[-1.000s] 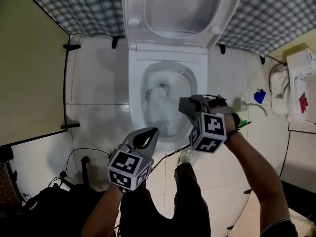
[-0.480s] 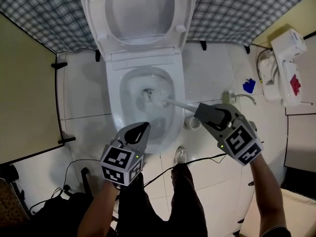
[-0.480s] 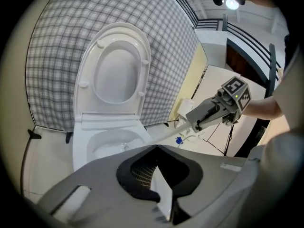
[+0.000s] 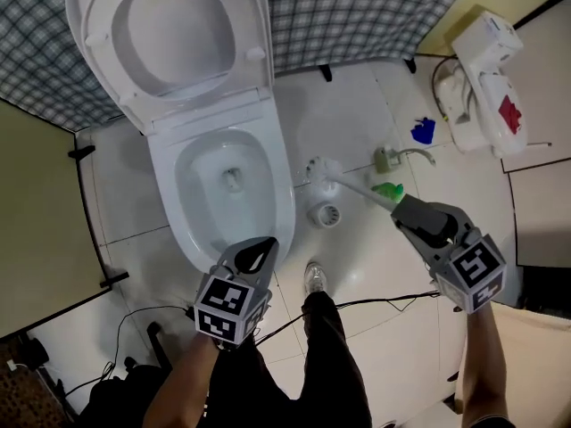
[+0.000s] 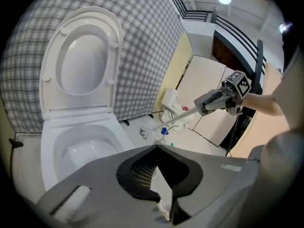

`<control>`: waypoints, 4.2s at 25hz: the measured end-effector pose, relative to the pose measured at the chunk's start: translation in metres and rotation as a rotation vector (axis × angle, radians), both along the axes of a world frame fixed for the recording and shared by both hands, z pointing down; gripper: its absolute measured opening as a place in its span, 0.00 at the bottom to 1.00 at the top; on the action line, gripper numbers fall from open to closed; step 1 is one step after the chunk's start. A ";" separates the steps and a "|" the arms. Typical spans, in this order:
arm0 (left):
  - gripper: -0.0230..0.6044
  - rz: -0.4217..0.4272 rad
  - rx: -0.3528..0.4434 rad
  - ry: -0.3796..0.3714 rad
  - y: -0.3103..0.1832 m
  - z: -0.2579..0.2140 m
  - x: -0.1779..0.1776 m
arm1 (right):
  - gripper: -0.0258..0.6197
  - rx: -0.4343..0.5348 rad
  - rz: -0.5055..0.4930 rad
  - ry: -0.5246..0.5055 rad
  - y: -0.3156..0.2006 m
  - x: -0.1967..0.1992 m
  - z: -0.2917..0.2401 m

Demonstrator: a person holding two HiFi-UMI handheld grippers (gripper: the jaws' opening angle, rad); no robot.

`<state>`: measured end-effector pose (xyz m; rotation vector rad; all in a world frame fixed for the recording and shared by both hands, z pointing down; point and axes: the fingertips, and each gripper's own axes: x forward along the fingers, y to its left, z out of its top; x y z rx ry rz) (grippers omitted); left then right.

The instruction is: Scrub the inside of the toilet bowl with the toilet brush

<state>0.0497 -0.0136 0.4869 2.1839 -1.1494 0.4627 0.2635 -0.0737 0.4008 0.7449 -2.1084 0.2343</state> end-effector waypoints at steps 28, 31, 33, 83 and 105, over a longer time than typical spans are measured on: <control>0.05 0.072 -0.103 0.057 0.028 0.054 0.071 | 0.31 -0.384 0.145 0.346 0.025 0.048 0.319; 0.05 0.064 -0.115 0.067 0.030 0.061 0.071 | 0.31 -0.384 0.136 0.370 0.019 0.039 0.336; 0.05 0.059 -0.122 0.071 0.031 0.064 0.072 | 0.31 -0.390 0.127 0.397 0.018 0.036 0.345; 0.05 -0.225 0.391 0.011 0.003 -0.326 -0.071 | 0.21 0.174 0.048 -0.868 0.042 -0.210 -0.265; 0.05 -0.256 0.534 -0.009 0.017 -0.380 -0.100 | 0.04 0.205 -0.120 -0.870 0.067 -0.261 -0.303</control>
